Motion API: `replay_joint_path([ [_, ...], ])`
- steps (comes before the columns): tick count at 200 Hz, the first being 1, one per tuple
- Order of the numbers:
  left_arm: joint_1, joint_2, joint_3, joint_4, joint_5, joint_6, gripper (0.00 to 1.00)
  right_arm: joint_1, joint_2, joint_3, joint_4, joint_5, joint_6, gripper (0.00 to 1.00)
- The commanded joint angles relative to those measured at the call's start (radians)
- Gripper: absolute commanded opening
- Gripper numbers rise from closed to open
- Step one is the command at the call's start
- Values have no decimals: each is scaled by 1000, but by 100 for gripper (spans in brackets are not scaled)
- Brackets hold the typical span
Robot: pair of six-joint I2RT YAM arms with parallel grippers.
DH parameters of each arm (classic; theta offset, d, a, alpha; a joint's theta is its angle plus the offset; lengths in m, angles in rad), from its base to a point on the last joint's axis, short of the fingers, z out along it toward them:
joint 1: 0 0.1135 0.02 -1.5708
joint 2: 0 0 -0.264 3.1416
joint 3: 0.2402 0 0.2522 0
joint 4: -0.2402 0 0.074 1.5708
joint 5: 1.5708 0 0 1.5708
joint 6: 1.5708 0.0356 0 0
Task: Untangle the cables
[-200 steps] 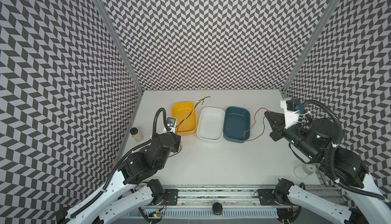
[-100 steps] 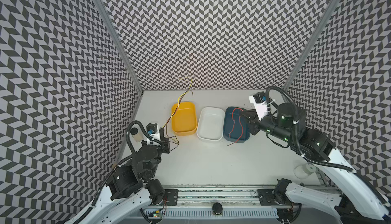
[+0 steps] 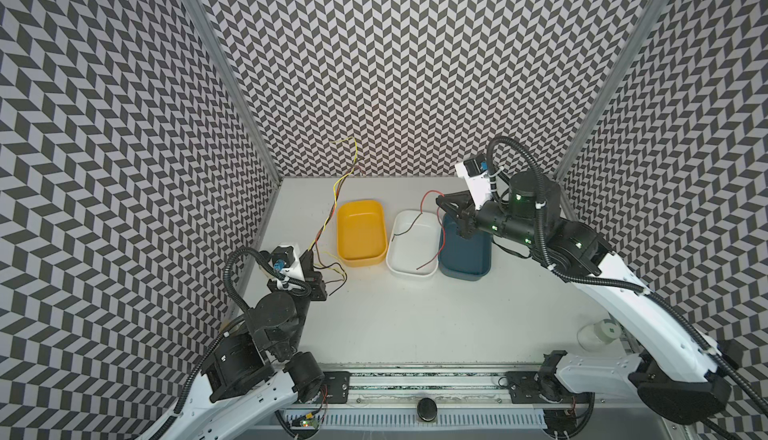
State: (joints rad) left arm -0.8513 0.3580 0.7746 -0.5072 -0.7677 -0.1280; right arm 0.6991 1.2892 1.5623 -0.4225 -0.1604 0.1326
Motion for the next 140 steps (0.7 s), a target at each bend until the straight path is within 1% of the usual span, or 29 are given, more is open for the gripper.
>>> replay_joint_path([
  [1,9,-16,-10,40,-27,-2,0,9,64,67,74,-34,2,0],
  [55,13,-36,-16,51,-22,1,0,21,240,171,115,-62,31,0],
  [109,21,-40,-18,54,-2,-2,0,45,375,241,172,-33,42,0],
  [140,23,-45,-18,55,8,-2,0,51,497,320,160,-31,49,0],
])
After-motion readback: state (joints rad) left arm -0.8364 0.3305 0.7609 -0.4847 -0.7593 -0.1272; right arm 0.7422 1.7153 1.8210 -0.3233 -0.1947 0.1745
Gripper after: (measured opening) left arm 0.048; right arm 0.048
